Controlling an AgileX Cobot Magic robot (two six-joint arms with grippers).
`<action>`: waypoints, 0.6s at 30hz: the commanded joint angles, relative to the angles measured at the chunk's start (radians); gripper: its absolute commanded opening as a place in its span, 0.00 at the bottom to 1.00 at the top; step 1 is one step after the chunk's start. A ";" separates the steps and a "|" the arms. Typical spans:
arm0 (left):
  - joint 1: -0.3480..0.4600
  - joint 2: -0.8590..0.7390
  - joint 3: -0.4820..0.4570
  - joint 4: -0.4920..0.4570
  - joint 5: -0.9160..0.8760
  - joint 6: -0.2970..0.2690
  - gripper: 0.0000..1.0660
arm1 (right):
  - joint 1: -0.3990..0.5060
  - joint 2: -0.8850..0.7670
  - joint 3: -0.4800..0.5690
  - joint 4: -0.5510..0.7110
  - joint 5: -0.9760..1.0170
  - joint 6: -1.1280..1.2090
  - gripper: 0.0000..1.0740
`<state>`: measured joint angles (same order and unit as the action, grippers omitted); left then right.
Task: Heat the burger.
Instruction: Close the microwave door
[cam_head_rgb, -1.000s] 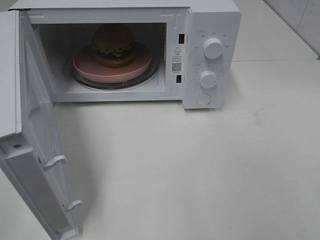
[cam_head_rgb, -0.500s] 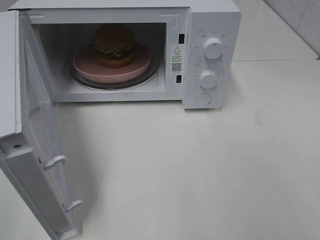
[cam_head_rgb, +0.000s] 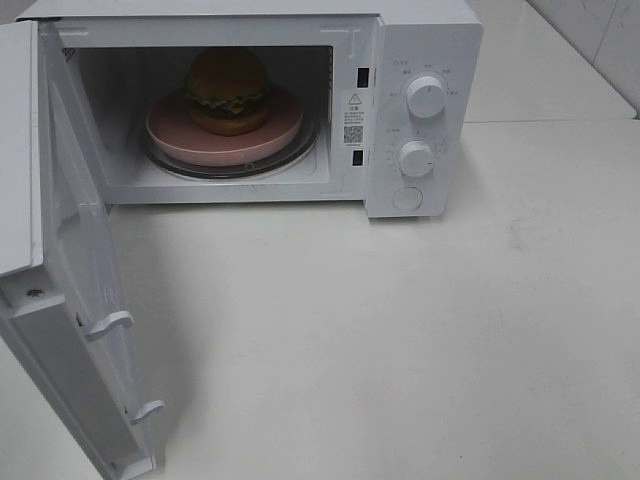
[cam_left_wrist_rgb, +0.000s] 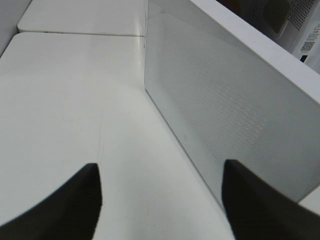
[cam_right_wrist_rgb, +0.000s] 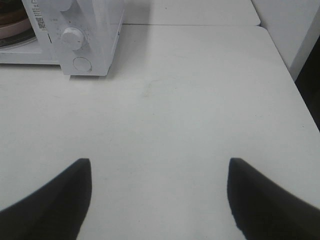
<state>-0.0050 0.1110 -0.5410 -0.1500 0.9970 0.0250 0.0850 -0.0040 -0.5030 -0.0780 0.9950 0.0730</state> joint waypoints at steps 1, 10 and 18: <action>0.005 0.071 -0.006 -0.027 -0.096 0.002 0.31 | -0.004 -0.028 0.004 0.001 0.000 -0.016 0.69; 0.005 0.226 -0.003 -0.021 -0.229 0.002 0.00 | -0.004 -0.028 0.004 0.001 0.000 -0.016 0.69; 0.005 0.379 0.066 -0.030 -0.449 0.080 0.00 | -0.004 -0.028 0.004 0.001 0.000 -0.016 0.69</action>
<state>-0.0050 0.4860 -0.4780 -0.1730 0.5850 0.0940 0.0850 -0.0040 -0.5030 -0.0780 0.9950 0.0730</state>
